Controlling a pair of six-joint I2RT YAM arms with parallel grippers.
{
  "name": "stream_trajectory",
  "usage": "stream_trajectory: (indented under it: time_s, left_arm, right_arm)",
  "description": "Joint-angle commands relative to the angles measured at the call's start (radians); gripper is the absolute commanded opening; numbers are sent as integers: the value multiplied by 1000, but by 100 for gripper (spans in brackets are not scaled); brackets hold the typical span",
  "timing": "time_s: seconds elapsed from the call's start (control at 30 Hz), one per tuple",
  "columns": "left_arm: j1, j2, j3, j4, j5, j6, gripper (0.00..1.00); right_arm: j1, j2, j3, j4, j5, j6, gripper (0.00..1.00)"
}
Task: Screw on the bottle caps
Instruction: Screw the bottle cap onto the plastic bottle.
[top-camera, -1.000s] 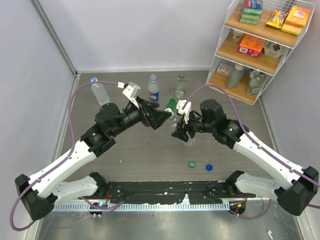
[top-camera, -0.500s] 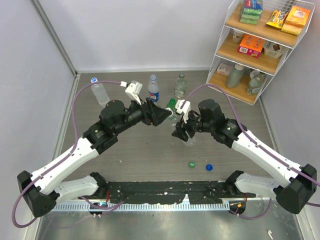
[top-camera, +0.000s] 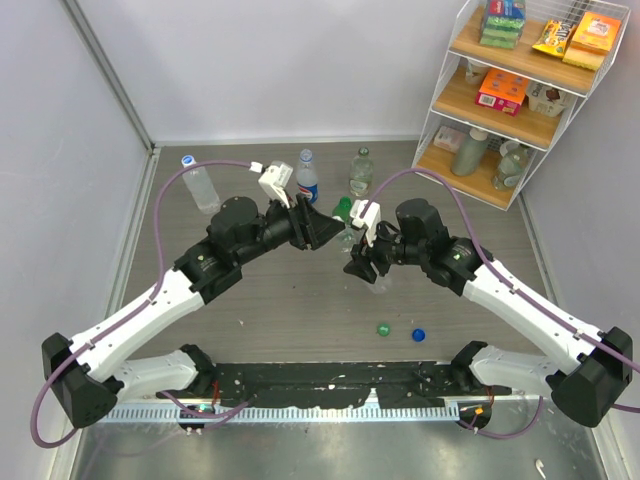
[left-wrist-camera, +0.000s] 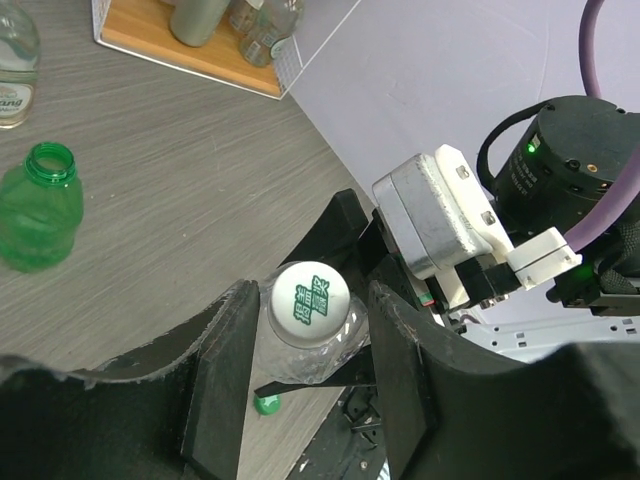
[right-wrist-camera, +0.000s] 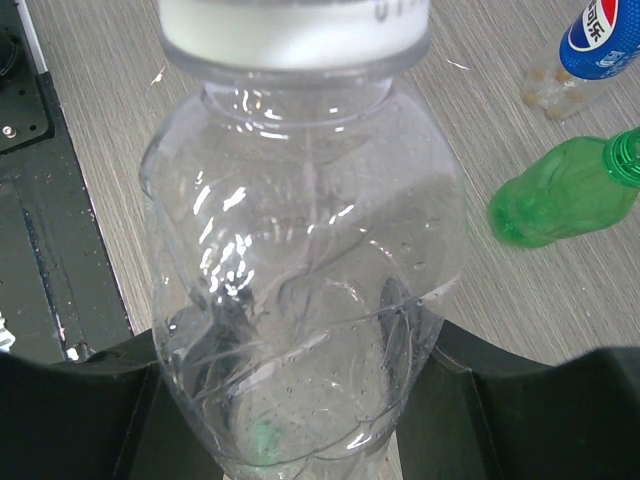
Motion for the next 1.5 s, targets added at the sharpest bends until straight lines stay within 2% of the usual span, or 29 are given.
stream_trajectory:
  time_s: [0.0,0.1,0.27,0.37,0.47,0.53,0.57,0.77,0.8,0.93,1.0,1.07,1.13,1.17,1.3,1.37,1.47]
  left_arm:
    - [2,0,45,52,34,-4,49]
    - [2,6,47,56,59,-3,43]
    - [2,12,53,56,88,3,42]
    - [2,19,56,52,97,10,35]
    - [2,28,67,34,111,23,24]
    - [2,31,75,32,126,34,2]
    - [1,35,81,32,145,39,0]
    - [4,55,101,75,403,160,0]
    - [5,66,108,63,497,216,0]
    - [20,101,101,93,706,301,0]
    - [21,114,87,107,854,368,0]
    - [21,112,64,116,944,446,0]
    - [21,111,67,45,985,538,0]
    - [21,115,84,-44,1020,598,0]
    - [21,144,156,-313,1096,916,0]
    - [21,167,186,-358,1078,939,0]
    - [21,201,217,-364,1042,898,0]
  right_arm:
    - [-1,-1,29,18,1,6,1]
    - [-1,4,30,23,6,12,1]
    - [-1,3,36,30,3,19,1]
    - [-1,-4,33,33,-5,18,1]
    - [-1,-7,27,36,-8,18,1]
    - [-1,-7,27,38,-11,18,1]
    - [-1,-8,29,35,-17,16,1]
    - [-3,-36,30,43,-169,-57,1]
    - [-1,-43,32,43,-225,-91,1]
    - [-3,-63,38,46,-357,-201,1]
    - [-1,-63,44,18,-417,-279,1]
    - [-3,-57,58,-29,-475,-366,1]
    - [-3,-48,73,-65,-512,-419,1]
    - [-3,-43,84,-94,-522,-443,1]
    - [-4,-25,111,-143,-546,-516,1]
    - [-3,-13,124,-149,-551,-517,1]
    - [-3,-4,131,-154,-543,-505,1]
